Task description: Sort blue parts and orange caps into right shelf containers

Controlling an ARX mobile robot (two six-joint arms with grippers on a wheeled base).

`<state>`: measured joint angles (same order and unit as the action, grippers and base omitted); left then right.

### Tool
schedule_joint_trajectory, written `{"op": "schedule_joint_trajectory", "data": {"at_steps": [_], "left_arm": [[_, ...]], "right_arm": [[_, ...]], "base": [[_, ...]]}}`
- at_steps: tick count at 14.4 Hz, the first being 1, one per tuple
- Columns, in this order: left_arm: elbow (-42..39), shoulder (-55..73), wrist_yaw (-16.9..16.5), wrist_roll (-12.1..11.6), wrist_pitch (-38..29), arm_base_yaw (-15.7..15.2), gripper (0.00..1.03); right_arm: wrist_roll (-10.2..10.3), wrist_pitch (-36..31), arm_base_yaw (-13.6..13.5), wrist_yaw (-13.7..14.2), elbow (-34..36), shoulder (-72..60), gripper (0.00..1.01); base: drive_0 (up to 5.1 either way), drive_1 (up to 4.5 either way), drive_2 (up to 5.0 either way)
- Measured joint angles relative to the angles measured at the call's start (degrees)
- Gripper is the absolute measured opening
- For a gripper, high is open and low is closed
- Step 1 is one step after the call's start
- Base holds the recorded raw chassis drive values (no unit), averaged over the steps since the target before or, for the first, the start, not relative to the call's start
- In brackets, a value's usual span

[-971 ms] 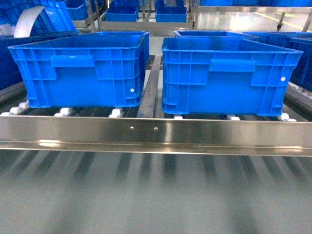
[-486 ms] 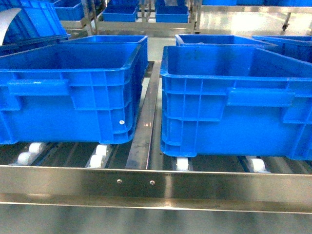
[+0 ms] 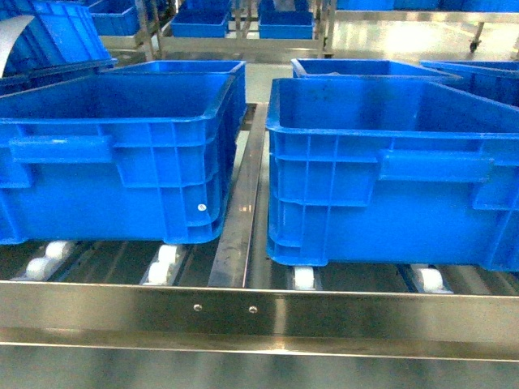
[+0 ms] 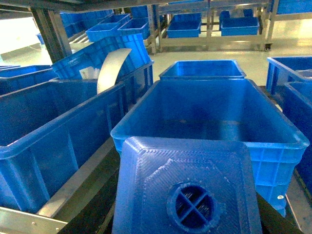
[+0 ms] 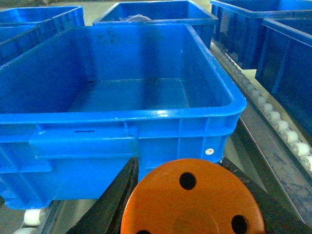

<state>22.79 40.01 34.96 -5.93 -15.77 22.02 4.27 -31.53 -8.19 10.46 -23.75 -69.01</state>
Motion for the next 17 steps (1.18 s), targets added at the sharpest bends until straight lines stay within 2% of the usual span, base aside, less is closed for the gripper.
{"op": "schedule_joint_trajectory", "data": {"at_steps": [17], "left_arm": [[0.02,0.00,0.00,0.00,0.00,0.00,0.44]], "right_arm": [[0.00,0.00,0.00,0.00,-0.02,0.00,0.42]], "base": [[0.0,0.00,0.0]]}}
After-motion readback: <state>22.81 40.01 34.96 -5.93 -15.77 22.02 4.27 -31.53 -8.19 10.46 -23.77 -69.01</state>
